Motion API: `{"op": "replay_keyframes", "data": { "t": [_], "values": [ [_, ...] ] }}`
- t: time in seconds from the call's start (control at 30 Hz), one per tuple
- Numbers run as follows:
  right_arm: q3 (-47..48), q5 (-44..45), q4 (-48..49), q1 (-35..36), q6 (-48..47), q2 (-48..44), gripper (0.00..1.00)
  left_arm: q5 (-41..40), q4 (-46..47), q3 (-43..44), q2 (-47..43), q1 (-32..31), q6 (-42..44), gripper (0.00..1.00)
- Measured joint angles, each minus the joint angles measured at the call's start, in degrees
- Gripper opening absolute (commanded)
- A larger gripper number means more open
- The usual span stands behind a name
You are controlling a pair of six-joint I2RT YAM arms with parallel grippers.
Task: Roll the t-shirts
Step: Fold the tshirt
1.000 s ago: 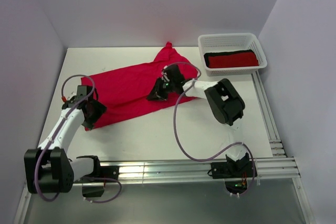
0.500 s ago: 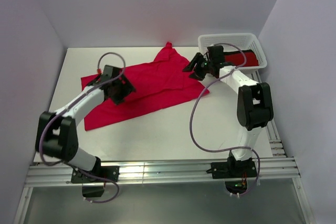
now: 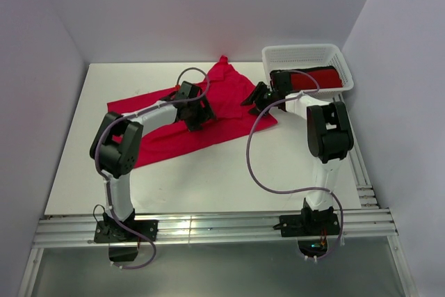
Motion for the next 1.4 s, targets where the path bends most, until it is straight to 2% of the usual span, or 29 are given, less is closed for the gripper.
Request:
{"op": "replay_keyframes", "data": {
  "t": [0.2, 0.43, 0.77, 0.93, 1.17, 1.4],
  "values": [
    [-0.39, 0.61, 1.53, 0.37, 0.98, 0.04, 0.57, 0.7, 0.61, 0.0, 0.9, -0.57, 0.0, 0.76],
    [-0.39, 5.38, 0.42, 2.89, 0.63, -0.09, 0.57, 0.68, 0.74, -0.02, 0.9, -3.34, 0.2, 0.76],
    [-0.04, 15.37, -7.13, 6.01, -2.8, -1.99, 0.57, -0.31, 0.74, -0.74, 0.79, -4.22, 1.05, 0.76],
    [2.67, 16.33, -10.12, 3.89, -3.72, -1.88, 0.55, -0.66, 0.48, -2.47, -0.2, -4.35, 1.05, 0.76],
    [5.7, 14.64, -12.11, -3.26, -4.66, 0.09, 0.55, -1.49, 0.33, -4.26, -2.29, -4.39, 1.07, 0.76],
    [7.67, 13.42, -12.22, -1.79, -6.45, -1.66, 0.57, -1.88, 0.44, -4.24, -3.08, -4.46, 1.07, 0.76]
  ]
}}
